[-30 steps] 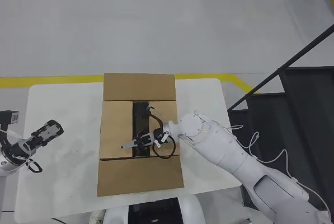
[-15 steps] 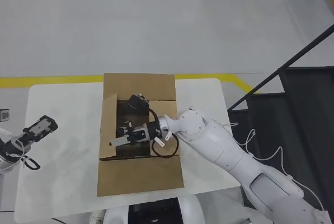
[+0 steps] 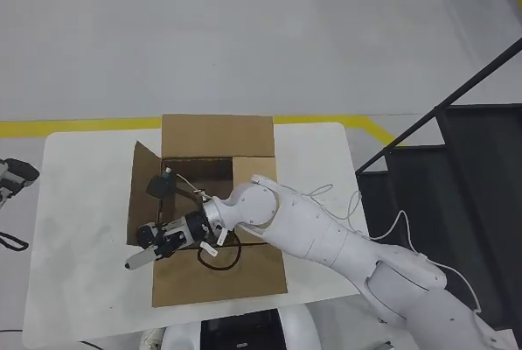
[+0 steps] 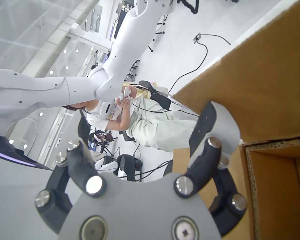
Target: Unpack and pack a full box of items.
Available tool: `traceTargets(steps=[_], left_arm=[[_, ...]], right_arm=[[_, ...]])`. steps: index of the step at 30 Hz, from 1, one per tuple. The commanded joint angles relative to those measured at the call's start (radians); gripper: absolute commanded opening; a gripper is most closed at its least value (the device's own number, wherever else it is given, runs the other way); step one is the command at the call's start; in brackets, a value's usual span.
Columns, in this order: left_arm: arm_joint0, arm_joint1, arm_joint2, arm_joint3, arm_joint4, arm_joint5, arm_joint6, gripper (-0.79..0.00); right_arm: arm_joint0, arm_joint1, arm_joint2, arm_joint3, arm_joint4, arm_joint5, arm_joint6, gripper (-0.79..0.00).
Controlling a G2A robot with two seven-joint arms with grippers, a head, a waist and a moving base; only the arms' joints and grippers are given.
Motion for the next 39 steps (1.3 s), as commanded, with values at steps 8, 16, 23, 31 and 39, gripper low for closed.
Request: traceTargets(steps=[8, 16, 23, 31, 39], left_arm=[[-0.057, 0.006, -0.019, 0.07, 0.013, 0.008, 0.0, 0.0], [-0.057, 0.006, -0.019, 0.07, 0.013, 0.008, 0.0, 0.0], [-0.056, 0.004, -0.007, 0.053, 0.016, 0.022, 0.011, 0.0], [-0.103, -0.001, 0.123, 0.008, -0.042, 0.051, -0.137, 0.0], [-0.202, -0.011, 0.257, 0.024, -0.173, 0.057, -0.296, 0.0]], right_arm=[[0.008, -0.019, 0.003, 0.061, 0.001, -0.068, 0.01, 0.0], [0.008, -0.019, 0.003, 0.061, 0.001, -0.068, 0.01, 0.0], [0.008, -0.019, 0.003, 0.061, 0.001, -0.068, 0.01, 0.0], [0.008, -0.019, 0.003, 0.061, 0.001, -0.068, 0.01, 0.0], [0.008, -0.019, 0.003, 0.061, 0.001, -0.068, 0.01, 0.0]])
